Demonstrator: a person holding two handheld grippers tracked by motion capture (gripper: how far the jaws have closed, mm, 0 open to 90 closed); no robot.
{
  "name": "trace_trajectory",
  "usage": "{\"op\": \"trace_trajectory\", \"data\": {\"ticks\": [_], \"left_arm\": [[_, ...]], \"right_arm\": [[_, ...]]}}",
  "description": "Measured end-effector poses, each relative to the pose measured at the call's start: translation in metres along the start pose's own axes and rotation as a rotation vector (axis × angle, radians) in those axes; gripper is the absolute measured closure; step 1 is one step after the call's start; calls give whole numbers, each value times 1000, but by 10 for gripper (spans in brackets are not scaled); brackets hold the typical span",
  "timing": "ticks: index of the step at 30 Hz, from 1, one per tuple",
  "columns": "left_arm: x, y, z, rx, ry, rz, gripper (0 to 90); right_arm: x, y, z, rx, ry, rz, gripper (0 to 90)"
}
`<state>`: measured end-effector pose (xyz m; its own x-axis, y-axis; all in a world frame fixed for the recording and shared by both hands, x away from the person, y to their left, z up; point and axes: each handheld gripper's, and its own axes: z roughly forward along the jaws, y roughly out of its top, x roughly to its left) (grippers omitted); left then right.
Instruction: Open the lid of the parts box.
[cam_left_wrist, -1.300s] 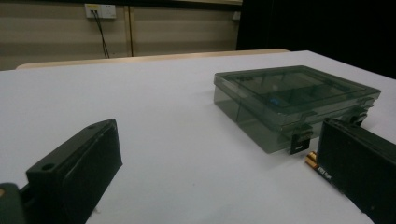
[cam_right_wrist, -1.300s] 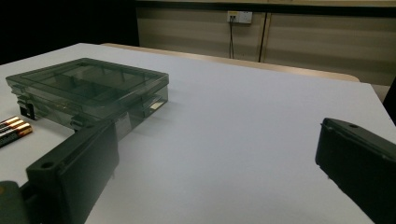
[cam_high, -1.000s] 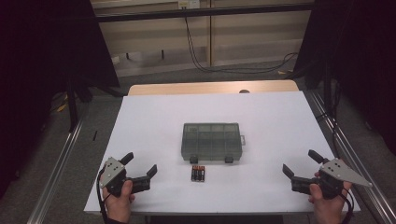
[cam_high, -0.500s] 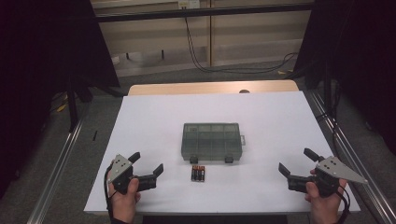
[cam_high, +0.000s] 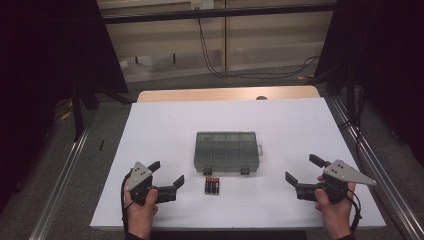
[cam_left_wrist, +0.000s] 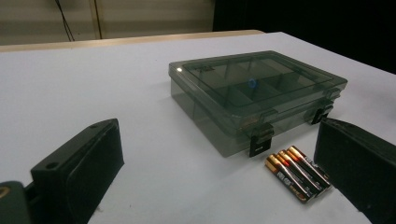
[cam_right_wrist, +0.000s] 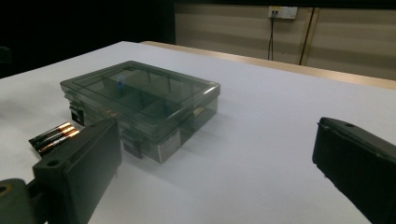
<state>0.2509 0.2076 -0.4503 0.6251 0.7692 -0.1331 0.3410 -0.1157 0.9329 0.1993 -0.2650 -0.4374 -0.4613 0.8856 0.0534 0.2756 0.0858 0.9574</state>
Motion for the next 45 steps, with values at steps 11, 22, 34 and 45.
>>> {"op": "trace_trajectory", "data": {"ticks": [11, 22, 34, 45], "left_arm": [[-6, 14, 15, 20, -40, 2, 14], [-14, 27, 35, 44, -16, -12, 202], [-7, 44, 51, 45, -16, -56, 816], [6, 29, 55, 161, -78, -78, 900]], "right_arm": [[4, 12, 19, 26, 48, 16, 98], [4, 28, 37, -21, 61, 62, 413], [17, 45, 64, 21, 140, 5, 892], [16, 29, 74, 194, 114, -48, 900]]}}
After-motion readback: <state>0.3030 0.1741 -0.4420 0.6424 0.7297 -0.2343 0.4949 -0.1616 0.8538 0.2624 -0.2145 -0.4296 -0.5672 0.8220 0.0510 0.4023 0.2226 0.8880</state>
